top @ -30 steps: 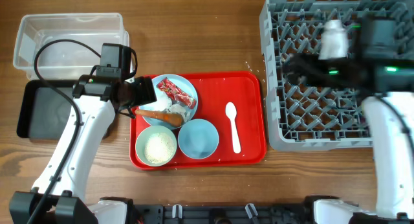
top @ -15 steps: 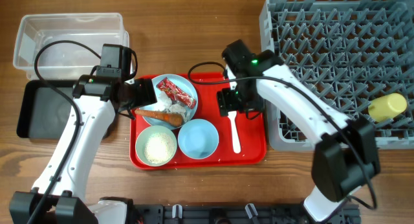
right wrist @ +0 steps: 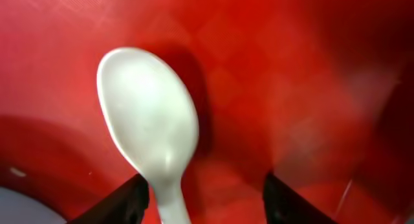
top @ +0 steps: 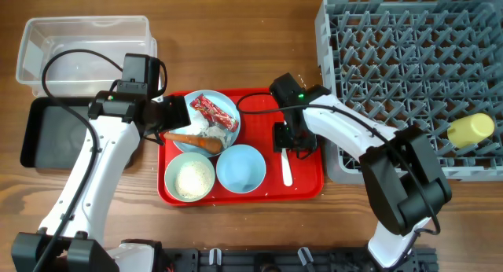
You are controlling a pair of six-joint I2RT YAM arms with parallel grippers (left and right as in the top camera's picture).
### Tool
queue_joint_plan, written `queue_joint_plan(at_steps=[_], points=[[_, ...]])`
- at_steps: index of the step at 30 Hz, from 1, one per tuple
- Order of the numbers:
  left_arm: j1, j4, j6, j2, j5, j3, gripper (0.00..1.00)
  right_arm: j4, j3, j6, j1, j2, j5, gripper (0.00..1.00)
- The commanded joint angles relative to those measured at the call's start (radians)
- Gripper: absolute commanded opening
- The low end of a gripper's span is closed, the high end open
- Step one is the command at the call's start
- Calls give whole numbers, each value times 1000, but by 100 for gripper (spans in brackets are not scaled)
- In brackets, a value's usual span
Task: Sort waste into correct bins and load items into the dishwasher rack
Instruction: 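Grasp the white spoon on the red tray with the right gripper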
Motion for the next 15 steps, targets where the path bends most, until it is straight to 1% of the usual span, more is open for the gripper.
queue_joint_plan(at_steps=[1, 3, 4, 5, 10, 12, 15], points=[[7, 2, 2, -17, -9, 5, 80, 10, -27, 12, 3, 17, 57, 47], [7, 1, 2, -17, -9, 5, 80, 8, -27, 13, 3, 17, 56, 36], [7, 0, 2, -17, -9, 5, 80, 8, -27, 14, 3, 17, 56, 28], [7, -2, 2, -17, -9, 5, 80, 8, -27, 14, 3, 17, 56, 26], [7, -2, 2, -17, -9, 5, 80, 9, -27, 15, 3, 17, 43, 18], [7, -2, 2, -17, -9, 5, 80, 9, -27, 15, 3, 17, 35, 17], [7, -2, 2, -17, -9, 5, 80, 10, -26, 15, 3, 17, 33, 11]])
